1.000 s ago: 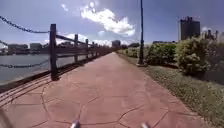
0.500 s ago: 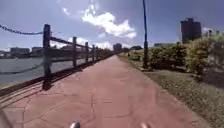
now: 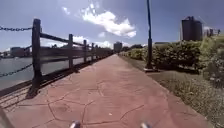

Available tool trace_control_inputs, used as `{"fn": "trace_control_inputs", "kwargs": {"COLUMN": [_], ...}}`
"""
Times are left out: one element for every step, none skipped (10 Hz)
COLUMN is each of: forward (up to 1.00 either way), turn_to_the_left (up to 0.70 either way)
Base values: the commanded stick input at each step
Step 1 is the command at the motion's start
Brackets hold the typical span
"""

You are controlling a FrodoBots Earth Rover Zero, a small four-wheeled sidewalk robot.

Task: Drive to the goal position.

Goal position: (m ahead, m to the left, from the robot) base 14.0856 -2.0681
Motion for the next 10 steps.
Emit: {"fn": "trace_control_inputs", "kwargs": {"forward": [0.85,0.85,0.85,0.85,0.85,0.85,0.85,0.85,0.85,0.85], "turn_to_the_left": [-0.07,0.00,0.00,0.00,0.00,0.00,0.00,0.00,0.00,0.00]}}
